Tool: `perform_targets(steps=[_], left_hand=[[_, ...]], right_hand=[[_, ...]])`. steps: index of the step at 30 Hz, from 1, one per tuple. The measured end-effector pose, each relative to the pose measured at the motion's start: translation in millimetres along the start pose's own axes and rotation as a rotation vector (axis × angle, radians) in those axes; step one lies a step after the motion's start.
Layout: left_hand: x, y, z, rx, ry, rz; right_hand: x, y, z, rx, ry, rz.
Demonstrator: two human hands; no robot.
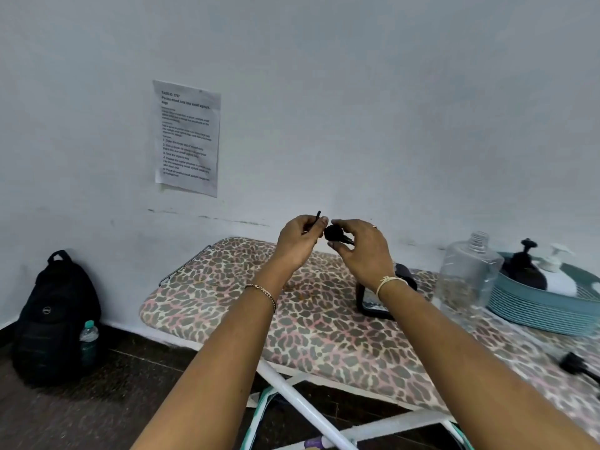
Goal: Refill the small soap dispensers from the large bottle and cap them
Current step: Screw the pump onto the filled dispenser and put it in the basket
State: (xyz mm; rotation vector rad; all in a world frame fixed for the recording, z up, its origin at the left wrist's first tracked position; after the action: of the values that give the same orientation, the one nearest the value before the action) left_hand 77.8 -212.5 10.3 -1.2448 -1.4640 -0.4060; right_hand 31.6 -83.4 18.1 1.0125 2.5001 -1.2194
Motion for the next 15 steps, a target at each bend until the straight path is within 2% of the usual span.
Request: perform_targets(steps=[8,12,15], left_hand=[[33.0,9.0,28.9,-0.023,0.049,0.039],[14.2,9.2,36.7,-0.001,0.060,-0.018],[-8.2,14.6,48.7,-0.047,0.047,-0.064]], right_hand=[[16.6,10.7,-55.5,0.115,-0.069,0.002],[43.8,11.2,-81.4,0.235,-0.277,0.147],[65.4,13.3,-90.1,0.294,-0.417,0.257]])
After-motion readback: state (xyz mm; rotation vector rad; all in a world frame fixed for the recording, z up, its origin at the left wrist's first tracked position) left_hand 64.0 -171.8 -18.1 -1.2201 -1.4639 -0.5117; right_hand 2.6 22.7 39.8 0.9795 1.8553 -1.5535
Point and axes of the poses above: each hand's wrist, its own y-axis away from the middle knuckle, its own z-axis out of the palm, x = y × z, the point moved 10 cm from there along -y, towards the middle knuckle, and after that the axes turned 1 degree about -y, right-handed, at the moved point
